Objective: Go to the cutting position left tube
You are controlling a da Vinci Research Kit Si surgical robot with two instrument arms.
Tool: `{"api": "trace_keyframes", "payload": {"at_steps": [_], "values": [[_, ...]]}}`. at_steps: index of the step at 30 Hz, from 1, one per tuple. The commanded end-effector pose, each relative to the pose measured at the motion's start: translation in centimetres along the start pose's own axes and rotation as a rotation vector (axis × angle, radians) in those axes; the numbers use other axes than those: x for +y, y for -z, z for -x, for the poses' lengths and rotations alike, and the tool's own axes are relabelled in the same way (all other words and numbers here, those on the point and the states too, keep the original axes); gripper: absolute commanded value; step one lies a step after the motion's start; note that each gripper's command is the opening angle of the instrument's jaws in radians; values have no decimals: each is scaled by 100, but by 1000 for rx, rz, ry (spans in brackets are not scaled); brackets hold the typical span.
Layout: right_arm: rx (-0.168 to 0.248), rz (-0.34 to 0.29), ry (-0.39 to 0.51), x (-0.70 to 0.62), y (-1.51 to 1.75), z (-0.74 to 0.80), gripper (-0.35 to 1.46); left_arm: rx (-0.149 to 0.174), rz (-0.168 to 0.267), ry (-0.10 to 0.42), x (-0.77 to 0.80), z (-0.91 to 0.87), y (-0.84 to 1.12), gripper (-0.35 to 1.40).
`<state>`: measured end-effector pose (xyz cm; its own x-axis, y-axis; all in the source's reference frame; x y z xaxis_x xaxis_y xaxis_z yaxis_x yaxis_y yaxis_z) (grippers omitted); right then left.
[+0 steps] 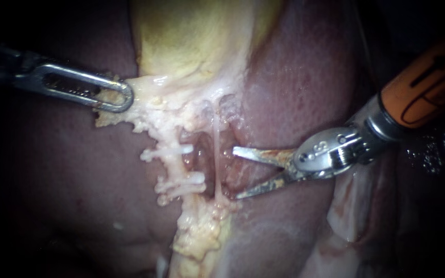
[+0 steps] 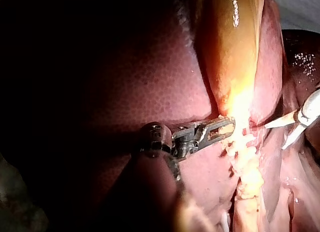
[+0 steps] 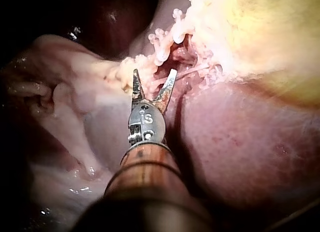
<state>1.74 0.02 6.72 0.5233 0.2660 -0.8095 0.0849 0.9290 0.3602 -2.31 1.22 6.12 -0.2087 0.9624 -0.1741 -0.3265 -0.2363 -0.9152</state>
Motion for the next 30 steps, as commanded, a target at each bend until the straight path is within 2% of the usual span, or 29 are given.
{"api": "trace_keyframes", "payload": {"at_steps": [1, 6, 12, 19, 25, 30], "values": [[8, -12, -15, 1, -6, 1, 139, 0, -1, 0, 0, 0, 0, -35], [32, -41, -49, 8, -23, 6, 139, 0, -2, -1, 0, 1, -1, -35], [43, -81, -87, 19, -37, 22, 139, 1, -2, -1, 0, 1, -1, -35], [48, -125, -90, 26, -50, 40, 141, 1, -2, -1, -1, 1, -1, -35], [59, -168, -67, 34, -57, 42, 139, 1, -2, -1, -1, 1, -1, -35], [118, -205, -41, 38, -67, 37, 139, 1, -2, -1, -2, 2, -2, -35]]}}
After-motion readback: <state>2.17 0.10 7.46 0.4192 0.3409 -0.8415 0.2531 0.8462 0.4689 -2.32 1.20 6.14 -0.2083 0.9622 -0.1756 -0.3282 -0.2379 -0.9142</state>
